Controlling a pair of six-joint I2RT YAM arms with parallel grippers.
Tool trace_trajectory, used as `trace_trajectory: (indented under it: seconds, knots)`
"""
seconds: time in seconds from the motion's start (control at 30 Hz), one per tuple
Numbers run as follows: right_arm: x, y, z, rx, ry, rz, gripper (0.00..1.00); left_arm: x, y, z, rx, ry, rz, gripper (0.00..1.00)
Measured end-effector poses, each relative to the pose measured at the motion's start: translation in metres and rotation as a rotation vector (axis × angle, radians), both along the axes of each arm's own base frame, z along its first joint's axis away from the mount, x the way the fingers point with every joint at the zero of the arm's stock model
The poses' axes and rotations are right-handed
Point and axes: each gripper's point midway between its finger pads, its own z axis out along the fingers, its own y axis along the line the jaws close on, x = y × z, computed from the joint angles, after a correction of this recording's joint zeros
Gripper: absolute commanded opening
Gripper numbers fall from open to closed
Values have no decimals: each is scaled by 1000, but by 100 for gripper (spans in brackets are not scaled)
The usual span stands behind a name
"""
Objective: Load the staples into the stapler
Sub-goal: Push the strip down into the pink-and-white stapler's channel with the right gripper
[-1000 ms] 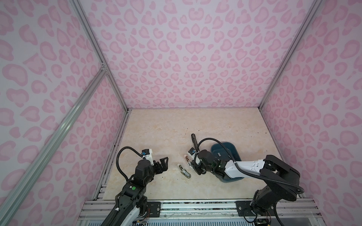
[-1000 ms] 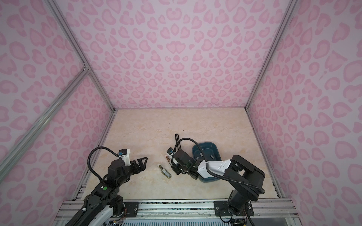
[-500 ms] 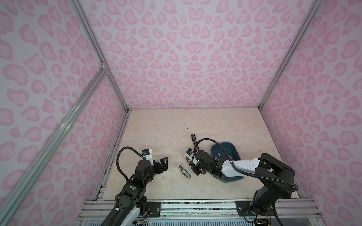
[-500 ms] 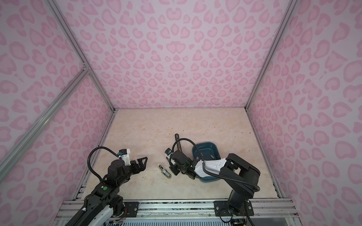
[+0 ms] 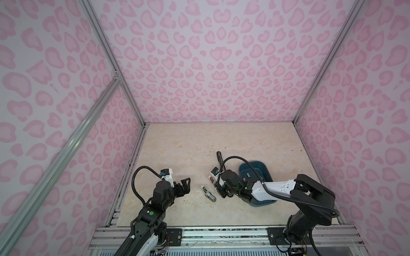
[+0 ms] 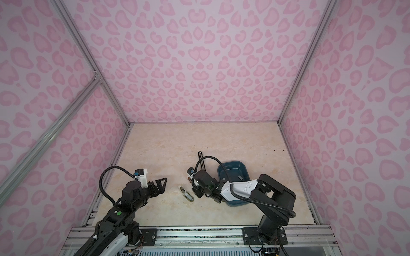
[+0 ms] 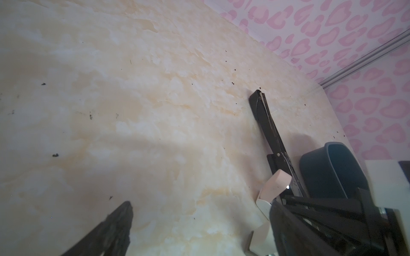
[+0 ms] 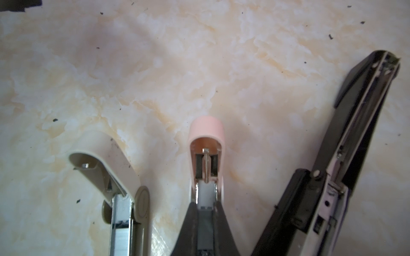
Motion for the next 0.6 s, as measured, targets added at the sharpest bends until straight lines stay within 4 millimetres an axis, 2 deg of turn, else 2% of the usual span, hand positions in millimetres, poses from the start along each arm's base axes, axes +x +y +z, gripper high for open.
trace_trajectory:
  seconds: [0.23,0.6]
  knots:
    - [-1,-1,-9,-21,13,0,0,0,0,0,1,2,0,97]
    - [0,0,-8,-21,14,1,0,0,1,-1,5,3,5,97]
